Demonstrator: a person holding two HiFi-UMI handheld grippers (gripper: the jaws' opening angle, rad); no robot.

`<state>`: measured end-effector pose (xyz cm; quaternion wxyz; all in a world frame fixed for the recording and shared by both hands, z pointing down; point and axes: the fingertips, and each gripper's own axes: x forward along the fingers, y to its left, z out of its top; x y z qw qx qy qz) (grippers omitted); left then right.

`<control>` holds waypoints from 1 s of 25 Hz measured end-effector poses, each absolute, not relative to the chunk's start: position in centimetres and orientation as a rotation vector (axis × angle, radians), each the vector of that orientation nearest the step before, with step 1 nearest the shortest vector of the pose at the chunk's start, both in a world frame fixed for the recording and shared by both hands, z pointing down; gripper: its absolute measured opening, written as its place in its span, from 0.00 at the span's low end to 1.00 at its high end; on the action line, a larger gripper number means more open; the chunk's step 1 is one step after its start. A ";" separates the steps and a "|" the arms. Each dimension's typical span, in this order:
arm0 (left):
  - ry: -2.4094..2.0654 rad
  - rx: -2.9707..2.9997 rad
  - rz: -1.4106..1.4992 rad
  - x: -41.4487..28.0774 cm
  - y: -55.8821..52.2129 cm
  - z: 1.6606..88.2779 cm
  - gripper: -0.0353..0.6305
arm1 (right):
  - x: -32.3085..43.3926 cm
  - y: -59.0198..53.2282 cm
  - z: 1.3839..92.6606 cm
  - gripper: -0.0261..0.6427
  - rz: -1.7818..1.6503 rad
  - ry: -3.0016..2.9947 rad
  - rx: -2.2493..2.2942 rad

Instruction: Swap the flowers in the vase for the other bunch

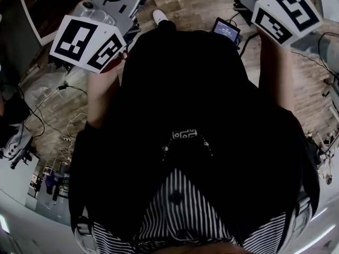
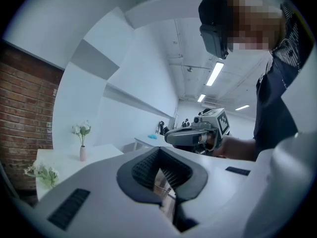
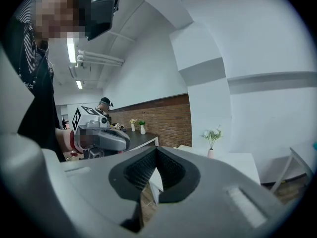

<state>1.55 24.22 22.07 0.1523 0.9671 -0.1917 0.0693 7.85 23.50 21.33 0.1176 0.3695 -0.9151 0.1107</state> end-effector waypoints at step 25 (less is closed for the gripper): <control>-0.364 2.817 0.072 -2.2 14.6 22.2 0.06 | 2.8 14.4 20.8 0.04 0.269 -2.552 1.255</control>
